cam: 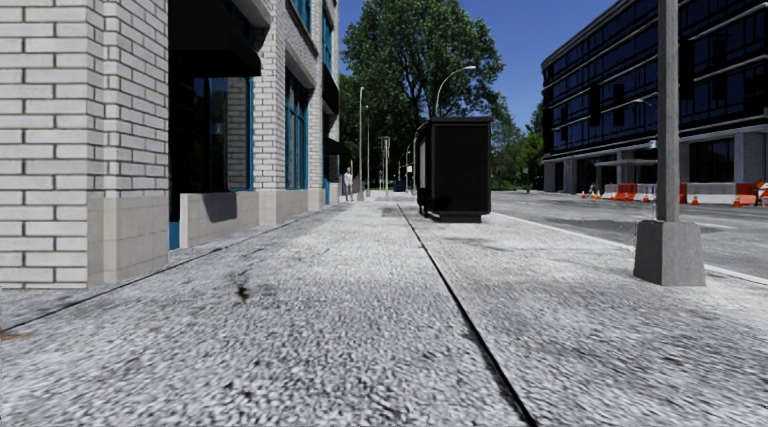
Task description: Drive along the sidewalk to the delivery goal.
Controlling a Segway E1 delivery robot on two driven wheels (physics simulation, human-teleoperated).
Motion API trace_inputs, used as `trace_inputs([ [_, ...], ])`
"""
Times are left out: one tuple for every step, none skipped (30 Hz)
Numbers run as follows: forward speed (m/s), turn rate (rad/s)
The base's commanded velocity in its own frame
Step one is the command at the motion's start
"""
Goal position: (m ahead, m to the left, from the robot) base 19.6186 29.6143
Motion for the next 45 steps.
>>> trace_inputs([
  [2.00, 0.00],
  [2.00, 0.00],
  [2.00, 0.00],
  [2.00, 0.00],
  [2.00, 0.00],
  [2.00, 0.00],
  [2.00, 0.00],
  [2.00, 0.00],
  [2.00, 0.00],
  [2.00, 0.00],
  [2.00, 0.00],
  [2.00, 0.00],
  [2.00, 0.00],
  [2.00, 0.00],
  [2.00, 0.00],
  [2.00, 0.00],
  [2.00, 0.00],
  [2.00, 0.00],
  [2.00, 0.00],
  [2.00, 0.00],
  [2.00, 0.00],
  [2.00, 0.00],
  [2.00, 0.00],
  [2.00, 0.00],
  [2.00, 0.00],
  [2.00, 0.00],
  [2.00, 0.00],
  [2.00, 0.00],
  [2.00, 0.00],
  [2.00, 0.00],
  [2.00, 0.00],
  [2.00, 0.00],
  [2.00, 0.19],
  [2.00, 0.33],
  [2.00, 0.33],
  [2.00, 0.38],
  [2.00, 0.26],
  [2.00, 0.05],
  [2.00, 0.05],
  [2.00, 0.00],
  [2.00, 0.00],
  [2.00, 0.00],
  [2.00, 0.00],
  [2.00, 0.00],
  [2.00, 0.00],
])
